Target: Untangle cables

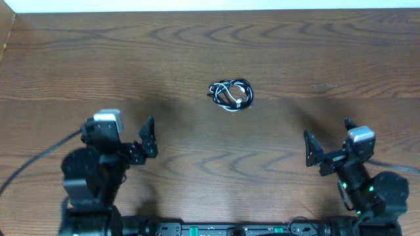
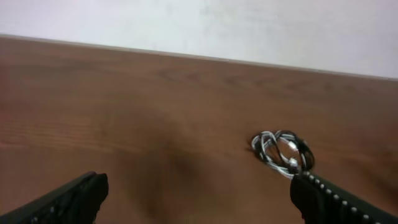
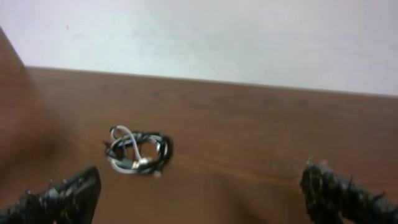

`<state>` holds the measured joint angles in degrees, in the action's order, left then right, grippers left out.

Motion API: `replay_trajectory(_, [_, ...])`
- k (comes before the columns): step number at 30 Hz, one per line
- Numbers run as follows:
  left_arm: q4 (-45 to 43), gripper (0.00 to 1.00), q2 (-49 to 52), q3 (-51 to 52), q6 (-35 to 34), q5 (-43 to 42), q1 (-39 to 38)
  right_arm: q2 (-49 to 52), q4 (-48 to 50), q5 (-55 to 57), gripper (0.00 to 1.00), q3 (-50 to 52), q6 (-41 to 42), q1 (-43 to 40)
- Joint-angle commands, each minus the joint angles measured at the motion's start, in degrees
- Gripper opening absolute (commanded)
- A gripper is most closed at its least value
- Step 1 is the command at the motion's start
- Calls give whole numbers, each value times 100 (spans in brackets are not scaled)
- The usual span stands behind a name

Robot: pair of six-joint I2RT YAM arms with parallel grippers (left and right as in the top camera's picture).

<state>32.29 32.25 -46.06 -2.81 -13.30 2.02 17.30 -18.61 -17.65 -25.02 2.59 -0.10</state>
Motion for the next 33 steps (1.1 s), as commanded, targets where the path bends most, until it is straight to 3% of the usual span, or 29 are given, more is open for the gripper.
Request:
replay_trajectory(1, [487, 99, 717, -841, 70, -286, -24, 717, -433, -120, 99, -796, 61, 42])
replay_trajectory(6, [1506, 99, 2282, -2116, 66, -363, -354, 2262, -1469, -503, 99, -2293, 57, 42])
replay_trajectory(10, [1740, 99, 3324, -2693, 61, -378, -848, 3338, -2350, -592, 99, -3423, 57, 42])
replay_trajectory(14, [1443, 99, 4089, -2800, 50, -581, -1283, 4212, -3027, -656, 99, -4321, 50, 42])
replay_trajectory(18, [1364, 99, 4656, -2800, -153, -1038, -1493, 4712, -2979, -872, 99, -4538, 59, 42])
replay_trajectory(24, [133, 98, 5670, -2800, -317, -1213, -1735, 5104, -2900, -1189, 99, -4538, 59, 48])
replay_trajectory(25, [-79, 89, 5864, -2800, -411, -1213, -1792, 5139, -2903, -1189, 99, -4538, 59, 52])
replay_trajectory(26, [-345, 77, 6081, -2800, -605, -1220, -1853, 5178, -2905, -1189, 99, -4538, 59, 52])
replay_trajectory(30, [-1318, 69, 6752, -2800, -1978, -1143, -2068, 5235, -2942, -1187, 98, -4538, 177, 52])
replay_trajectory(33, [-1556, 66, 7082, -2800, -3178, -671, -2236, 5235, -2968, -1187, 96, -4538, 210, 52])
